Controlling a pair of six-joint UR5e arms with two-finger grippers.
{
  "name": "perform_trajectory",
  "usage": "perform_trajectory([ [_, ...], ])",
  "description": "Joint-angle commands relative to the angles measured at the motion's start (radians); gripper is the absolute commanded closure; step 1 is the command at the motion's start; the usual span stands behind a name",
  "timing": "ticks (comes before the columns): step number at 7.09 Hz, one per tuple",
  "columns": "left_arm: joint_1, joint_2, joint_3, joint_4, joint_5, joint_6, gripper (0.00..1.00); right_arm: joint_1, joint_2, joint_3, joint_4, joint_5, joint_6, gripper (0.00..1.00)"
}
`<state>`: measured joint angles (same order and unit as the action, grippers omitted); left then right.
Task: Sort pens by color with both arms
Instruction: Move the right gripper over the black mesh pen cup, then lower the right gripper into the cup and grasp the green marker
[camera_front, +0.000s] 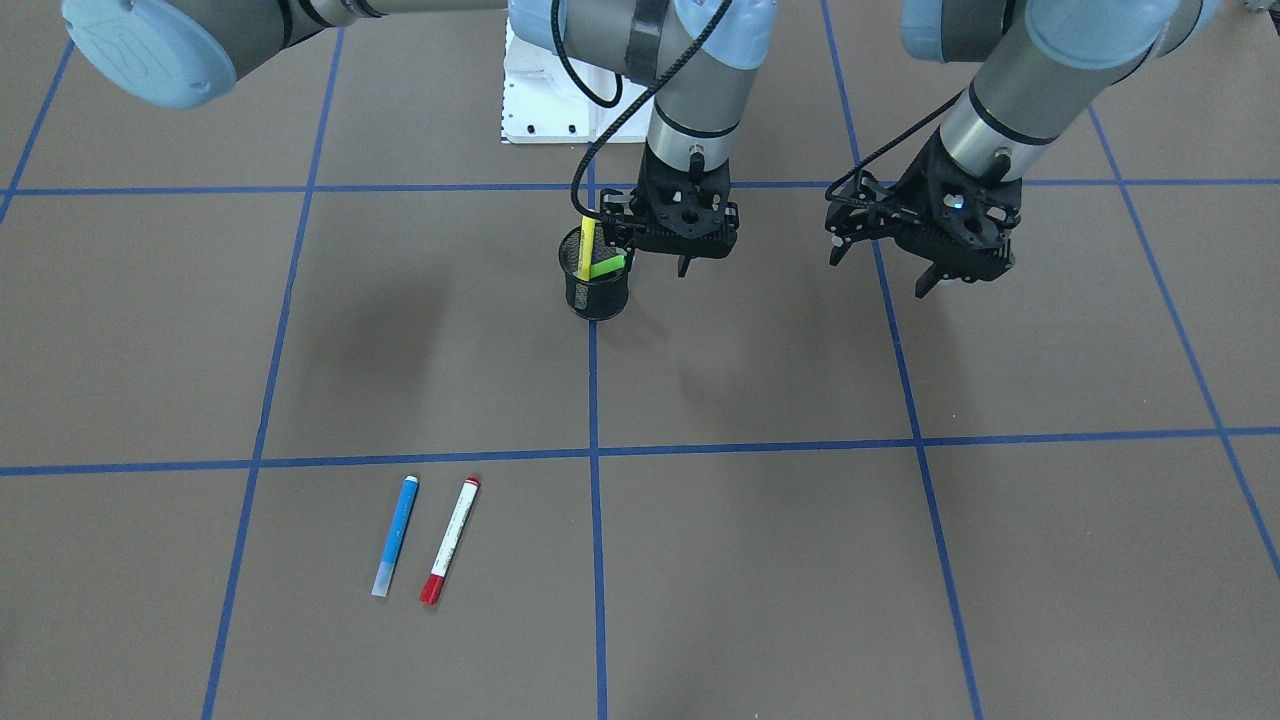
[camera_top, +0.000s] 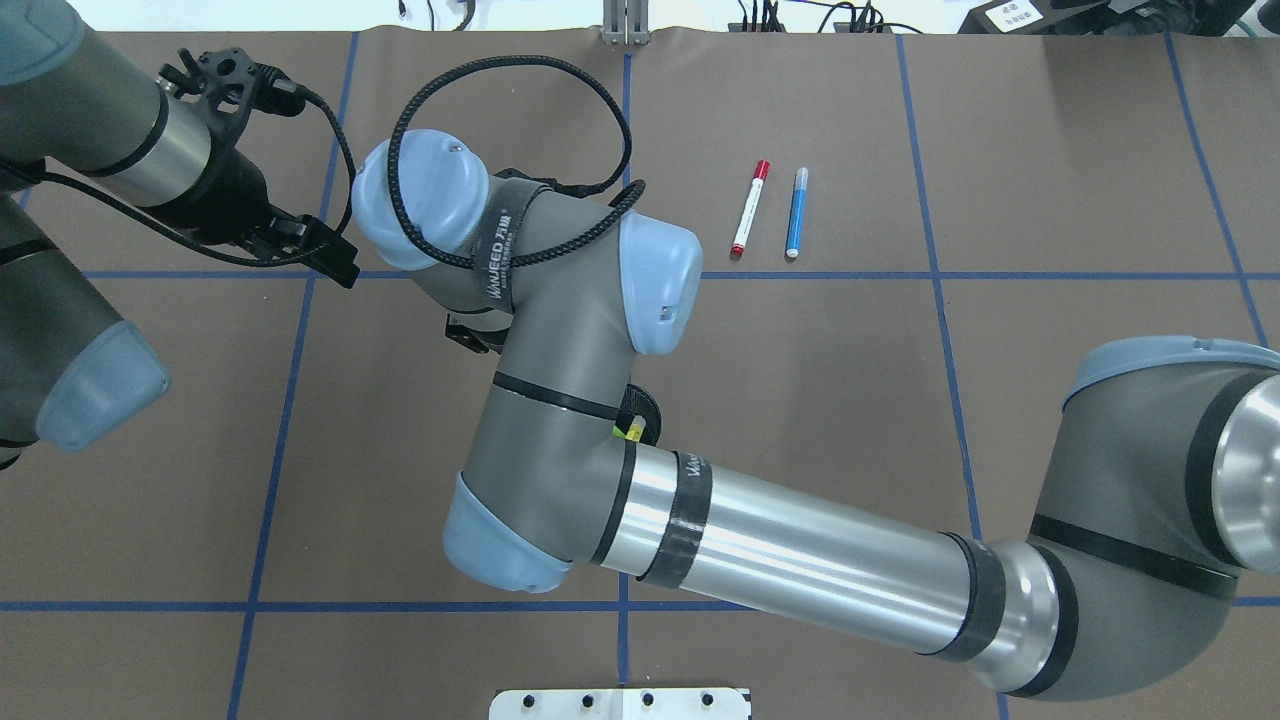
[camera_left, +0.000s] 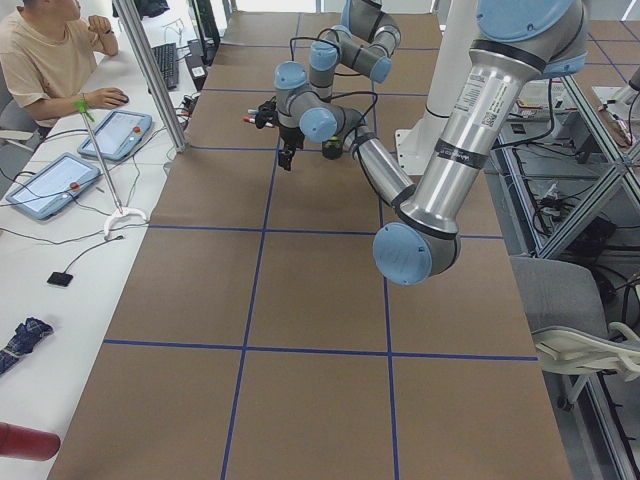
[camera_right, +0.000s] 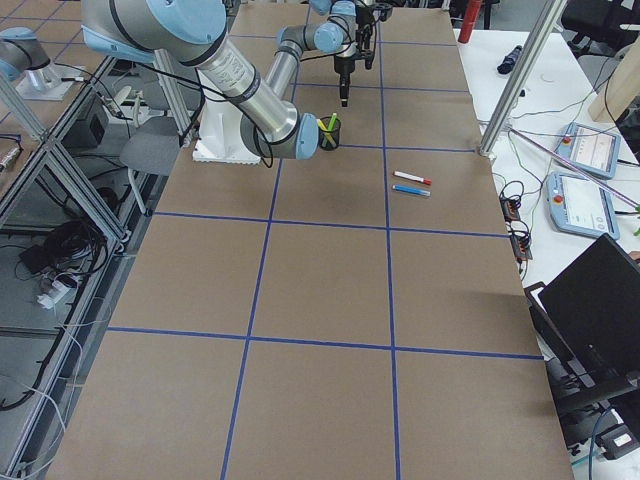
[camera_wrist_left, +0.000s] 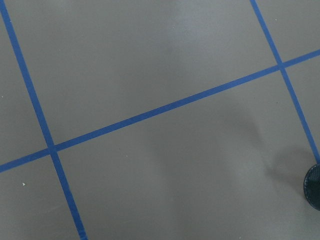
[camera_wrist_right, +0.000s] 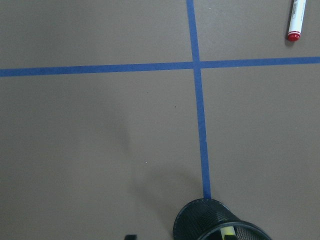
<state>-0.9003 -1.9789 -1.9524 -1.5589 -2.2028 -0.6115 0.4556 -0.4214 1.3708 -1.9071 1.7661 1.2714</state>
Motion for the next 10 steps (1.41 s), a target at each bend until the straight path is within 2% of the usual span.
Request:
perform_trajectory([
  [1,0.001,0.000,0.001,-0.001,0.002,-0.002,0.01,0.000,0.032,-0.039,-0.097,0.004,-0.065,0.39],
  [3,0.003,-0.002,0.001,-0.001,0.002,-0.004,0.01,0.003,0.032,-0.044,-0.113,0.025,-0.107,0.42],
  [5,0.003,-0.002,0.001,-0.001,0.002,-0.002,0.01,0.024,0.033,-0.059,-0.115,0.100,-0.115,0.45],
  [10,0.004,-0.003,0.001,-0.004,0.002,-0.007,0.01,0.028,0.056,-0.131,-0.162,0.153,-0.126,0.51],
])
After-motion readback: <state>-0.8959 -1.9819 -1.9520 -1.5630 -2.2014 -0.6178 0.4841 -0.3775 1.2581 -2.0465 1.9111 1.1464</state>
